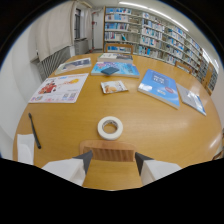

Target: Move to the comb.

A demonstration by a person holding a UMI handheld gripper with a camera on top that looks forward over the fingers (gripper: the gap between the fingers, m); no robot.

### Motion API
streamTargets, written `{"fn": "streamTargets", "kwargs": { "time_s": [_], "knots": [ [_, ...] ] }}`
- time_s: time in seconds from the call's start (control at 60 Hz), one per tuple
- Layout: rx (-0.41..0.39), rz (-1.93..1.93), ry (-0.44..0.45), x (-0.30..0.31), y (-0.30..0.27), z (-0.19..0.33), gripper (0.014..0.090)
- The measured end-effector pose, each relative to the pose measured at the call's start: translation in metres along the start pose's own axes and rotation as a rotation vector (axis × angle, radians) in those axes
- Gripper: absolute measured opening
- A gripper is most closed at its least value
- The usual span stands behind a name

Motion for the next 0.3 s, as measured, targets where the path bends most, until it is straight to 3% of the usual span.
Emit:
{"fn": "streamTargets", "kwargs": {
  "time_s": [0.3],
  "knots": [
    [-0.004,0.022,-0.014,-0.0026,-0.0038,0.0047,0.0843]
  ]
}}
